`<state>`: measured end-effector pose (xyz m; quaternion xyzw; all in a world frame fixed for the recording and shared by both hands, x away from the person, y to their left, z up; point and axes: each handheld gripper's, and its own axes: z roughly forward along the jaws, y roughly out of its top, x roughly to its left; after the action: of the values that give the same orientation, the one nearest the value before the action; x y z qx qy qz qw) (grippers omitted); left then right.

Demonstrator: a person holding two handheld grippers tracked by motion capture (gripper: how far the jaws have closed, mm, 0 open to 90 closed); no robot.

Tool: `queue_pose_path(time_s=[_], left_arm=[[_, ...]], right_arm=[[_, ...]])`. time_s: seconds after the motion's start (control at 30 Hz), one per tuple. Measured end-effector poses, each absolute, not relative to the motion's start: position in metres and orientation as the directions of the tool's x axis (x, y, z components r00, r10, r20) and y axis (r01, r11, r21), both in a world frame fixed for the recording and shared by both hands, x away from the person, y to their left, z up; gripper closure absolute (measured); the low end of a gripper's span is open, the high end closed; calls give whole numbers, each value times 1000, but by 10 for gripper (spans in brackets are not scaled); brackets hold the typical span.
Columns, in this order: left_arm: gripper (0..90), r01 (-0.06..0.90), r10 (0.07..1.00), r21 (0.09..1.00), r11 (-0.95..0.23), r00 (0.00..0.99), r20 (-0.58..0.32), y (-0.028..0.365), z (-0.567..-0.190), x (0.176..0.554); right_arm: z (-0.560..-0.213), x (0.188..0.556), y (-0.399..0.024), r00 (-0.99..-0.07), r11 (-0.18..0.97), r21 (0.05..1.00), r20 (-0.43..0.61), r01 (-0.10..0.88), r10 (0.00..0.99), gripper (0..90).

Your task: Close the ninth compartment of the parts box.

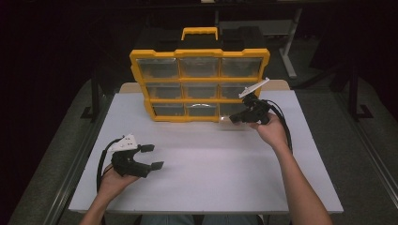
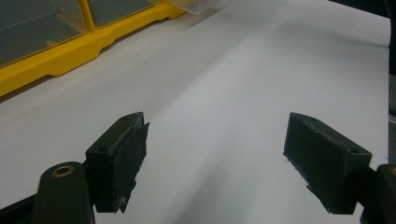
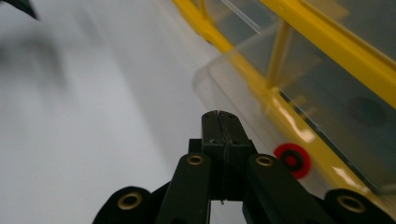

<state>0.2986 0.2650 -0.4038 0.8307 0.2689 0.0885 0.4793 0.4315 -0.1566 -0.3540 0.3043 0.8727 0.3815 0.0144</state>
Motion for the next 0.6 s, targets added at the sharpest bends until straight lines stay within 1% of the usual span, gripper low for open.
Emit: queue_pose_path(time_s=[0.03, 0.07, 0.27, 0.43, 0.47, 0.6], left_arm=[[210, 369, 535, 843, -391, 837, -118, 266, -403, 298], [210, 367, 533, 845, -390, 838, -118, 266, -404, 299], [210, 369, 531, 839, -401, 839, -115, 264, -404, 299], [209, 369, 533, 842, -393, 838, -118, 265, -404, 299], [210, 369, 533, 842, -394, 838, -118, 265, -404, 299], [209, 369, 533, 842, -392, 837, -119, 265, -404, 299]], right_arm=[[-353, 431, -158, -815, 512, 680, 227, 524, 533, 889], [-352, 430, -159, -830, 516, 690, 232, 508, 507, 889], [-359, 432, -158, -820, 564, 635, 208, 528, 533, 889], [-363, 437, -155, -816, 564, 635, 198, 529, 543, 889], [-363, 438, -155, -814, 559, 633, 211, 536, 541, 889], [-366, 442, -156, -796, 557, 624, 188, 549, 575, 889]])
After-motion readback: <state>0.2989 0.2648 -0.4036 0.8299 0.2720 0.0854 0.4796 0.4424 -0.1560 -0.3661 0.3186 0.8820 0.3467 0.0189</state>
